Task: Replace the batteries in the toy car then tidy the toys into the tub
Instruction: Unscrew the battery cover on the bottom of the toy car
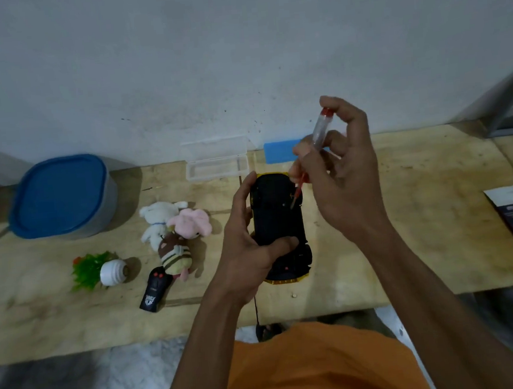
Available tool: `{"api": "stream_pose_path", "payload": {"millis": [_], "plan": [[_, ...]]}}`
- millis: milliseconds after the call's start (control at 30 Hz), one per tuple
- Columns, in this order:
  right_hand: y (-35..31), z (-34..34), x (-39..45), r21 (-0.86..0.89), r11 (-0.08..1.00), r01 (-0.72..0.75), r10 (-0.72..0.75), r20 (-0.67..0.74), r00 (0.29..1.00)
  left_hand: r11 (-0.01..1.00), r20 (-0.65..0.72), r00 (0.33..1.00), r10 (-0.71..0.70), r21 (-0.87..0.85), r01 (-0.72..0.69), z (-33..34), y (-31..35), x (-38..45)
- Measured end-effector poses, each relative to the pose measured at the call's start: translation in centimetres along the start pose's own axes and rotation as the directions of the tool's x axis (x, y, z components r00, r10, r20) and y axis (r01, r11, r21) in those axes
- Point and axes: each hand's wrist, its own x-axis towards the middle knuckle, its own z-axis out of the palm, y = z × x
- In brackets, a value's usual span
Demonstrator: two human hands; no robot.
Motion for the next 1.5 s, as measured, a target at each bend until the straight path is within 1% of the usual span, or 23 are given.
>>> {"api": "stream_pose_path", "payload": {"millis": [33,67,100,167,200,233,300,467,567,667,833,933,1067,1133,1267,1400,1500], "plan": [[-0.1,-0.1,0.1,-0.011,0.999,-0.044,0.044,0.003,0.999,1.0,0.014,1.0,-0.014,-0.014,0.014,0.0,-0.1,-0.2],[0.0,-0.3,0.2,-0.073,0.994,-0.078,0.081,0.036,0.996,0.999,0.023,0.999,-0.03,-0.028,0.031,0.0,-0.1,-0.3],[0.2,-0.5,0.2,-0.173,0.98,-0.098,0.117,0.105,0.988,0.998,0.03,0.999,-0.044,-0.039,0.045,-0.1,-0.2,-0.3],[1.0,-0.7,0.0,-0.383,0.919,-0.093,0.213,0.285,0.935,0.998,0.047,0.998,-0.05,-0.047,0.053,-0.2,-0.4,-0.2],[1.5,-0.8,-0.2,-0.445,0.892,-0.079,0.255,0.351,0.901,0.998,0.054,0.997,-0.049,-0.047,0.052,-0.2,-0.5,-0.1],[2.0,-0.9,-0.4,-0.47,0.88,-0.071,0.28,0.393,0.876,0.997,0.055,0.997,-0.05,-0.049,0.052,-0.2,-0.5,0.0],[2.7,-0.9,-0.6,-0.459,0.885,-0.08,0.297,0.424,0.855,0.998,0.044,0.998,-0.051,-0.04,0.053,-0.1,-0.5,0.0],[3.4,0.2,-0.7,-0.405,0.908,-0.104,0.301,0.46,0.835,0.998,0.014,0.999,-0.051,-0.022,0.051,-0.9,-0.3,0.0],[4.0,0.8,-0.9,-0.407,0.906,-0.119,0.319,0.471,0.823,0.998,0.009,0.998,-0.055,-0.017,0.055,-1.3,-0.5,-0.1],[4.1,0.9,-0.9,-0.407,0.906,-0.118,0.317,0.467,0.826,0.998,-0.009,0.998,-0.067,-0.014,0.067,-1.3,-0.9,-0.2],[4.2,1.0,-1.5,-0.448,0.891,-0.065,0.293,0.461,0.838,0.997,-0.012,0.997,-0.083,-0.005,0.082,-1.8,-1.5,-0.1],[4.5,0.9,-2.0,-0.445,0.891,-0.085,0.303,0.446,0.842,0.995,-0.009,0.995,-0.097,0.006,0.097,-1.9,-2.2,-0.1],[5.7,0.6,-2.6,-0.355,0.909,-0.216,0.356,0.396,0.847,0.994,-0.023,0.994,-0.106,0.029,0.107,-1.5,-2.9,-0.1],[6.6,0.4,-2.7,-0.315,0.903,-0.294,0.397,0.348,0.849,0.994,-0.028,0.994,-0.102,0.034,0.103,-1.2,-3.0,0.4],[8.3,-0.3,-1.9,-0.197,0.863,-0.464,0.503,0.271,0.821,0.992,-0.041,0.992,-0.121,0.031,0.122,-0.6,-3.6,1.8],[9.7,-0.8,-0.5,-0.176,0.836,-0.519,0.548,0.313,0.776,0.987,-0.066,0.986,-0.155,0.027,0.157,-0.3,-4.1,3.0],[10.9,-0.9,0.8,-0.127,0.804,-0.581,0.586,0.329,0.74,0.981,-0.094,0.979,-0.183,0.055,0.189,-0.5,-4.7,4.4]]}}
